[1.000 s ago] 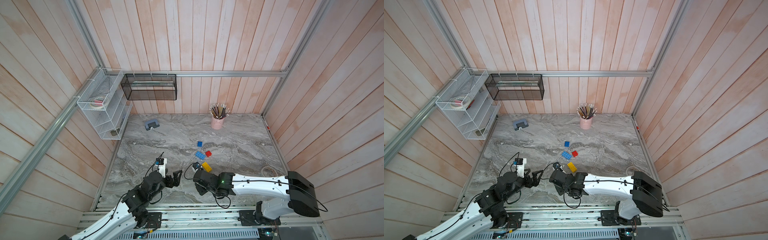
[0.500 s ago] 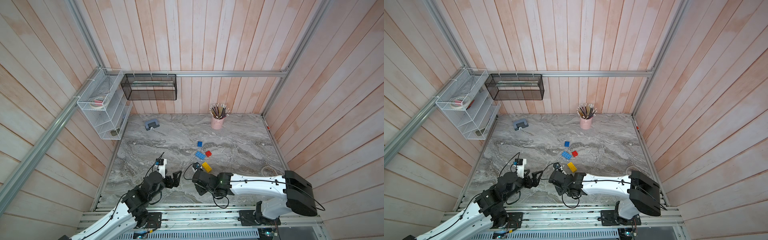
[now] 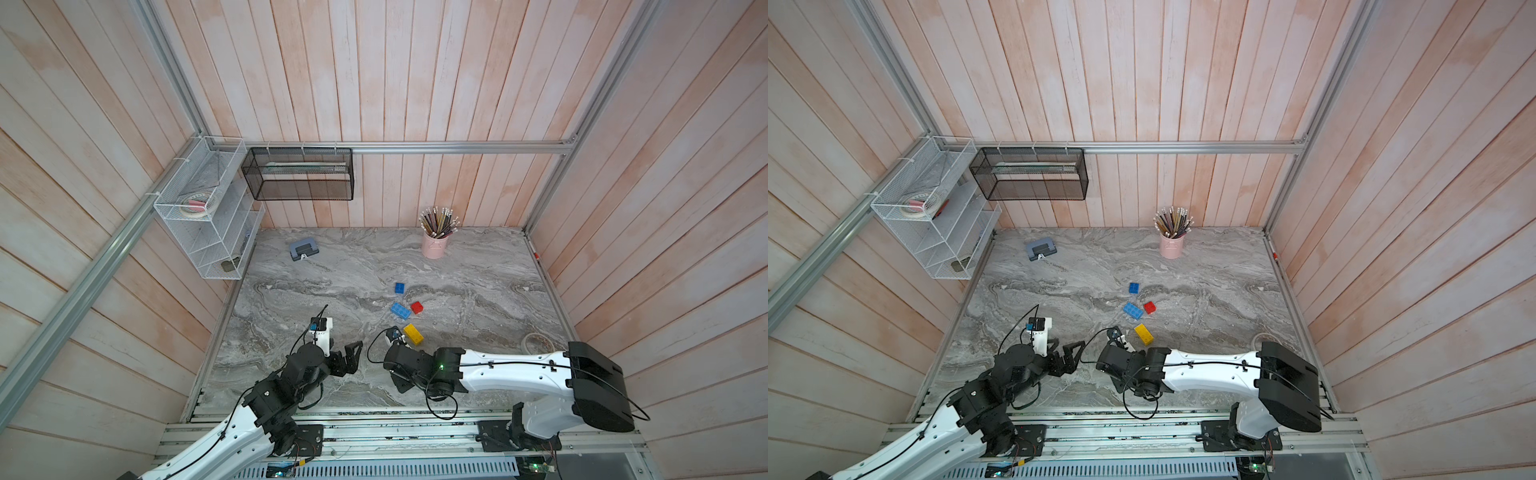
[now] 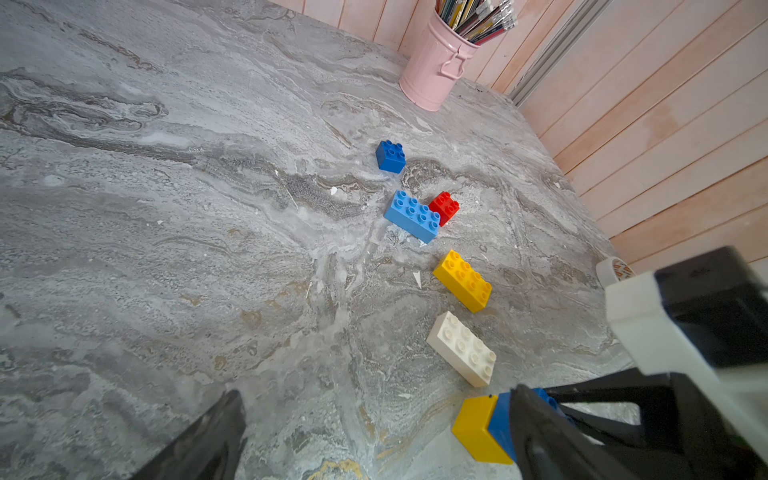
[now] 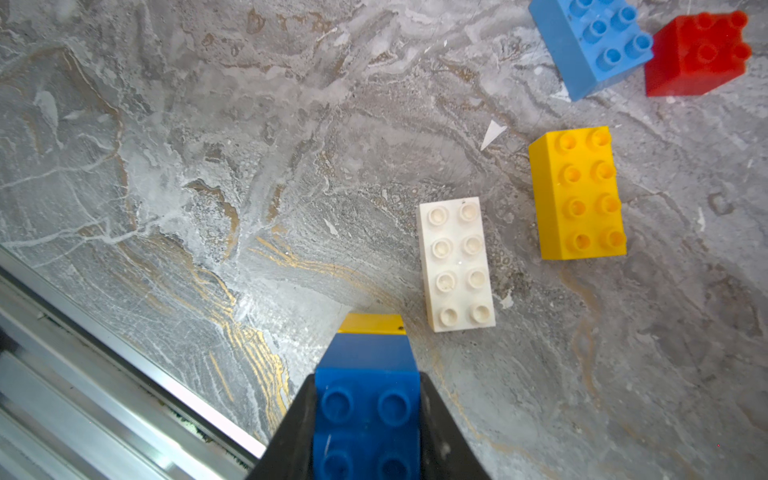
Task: Assemble a spoon with lego
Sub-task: Assemble the lego brick with the lego brick.
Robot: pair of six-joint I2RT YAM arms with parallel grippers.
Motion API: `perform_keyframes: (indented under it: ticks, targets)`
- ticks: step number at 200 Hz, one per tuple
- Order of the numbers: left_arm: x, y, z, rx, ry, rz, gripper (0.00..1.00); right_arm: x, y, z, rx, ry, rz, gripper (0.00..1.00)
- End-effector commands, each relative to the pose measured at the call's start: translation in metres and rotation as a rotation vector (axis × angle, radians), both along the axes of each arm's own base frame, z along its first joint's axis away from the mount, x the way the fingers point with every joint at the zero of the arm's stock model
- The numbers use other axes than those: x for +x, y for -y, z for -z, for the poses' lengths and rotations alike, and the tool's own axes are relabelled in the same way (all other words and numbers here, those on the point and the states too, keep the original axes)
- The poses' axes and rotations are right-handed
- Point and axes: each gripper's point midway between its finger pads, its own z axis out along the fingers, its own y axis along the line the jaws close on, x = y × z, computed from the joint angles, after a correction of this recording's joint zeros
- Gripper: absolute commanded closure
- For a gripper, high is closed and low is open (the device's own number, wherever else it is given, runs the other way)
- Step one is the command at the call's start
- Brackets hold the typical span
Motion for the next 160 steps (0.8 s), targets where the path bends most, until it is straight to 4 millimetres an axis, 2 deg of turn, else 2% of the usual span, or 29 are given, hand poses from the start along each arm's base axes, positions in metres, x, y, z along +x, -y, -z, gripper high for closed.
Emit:
perform_keyframes:
  ticks: [1,19,76,160]
  targets:
    - [-0.001,-0.004,0.004,0.022,0.002,-0.01,0.0,-0.004,0.013,0.011,-0.065,-0.013,0.02,0.96]
    - [-0.001,-0.005,0.005,0.024,0.001,-0.012,0.0,-0.003,0.017,0.013,-0.074,-0.01,0.034,0.96]
    - [-0.001,-0.006,0.006,0.031,-0.002,-0.015,0.0,-0.009,0.013,0.022,-0.074,-0.038,0.005,0.98]
    - [-0.001,-0.007,0.007,0.035,-0.009,-0.02,0.0,-0.024,0.02,0.059,-0.154,-0.124,0.008,0.98]
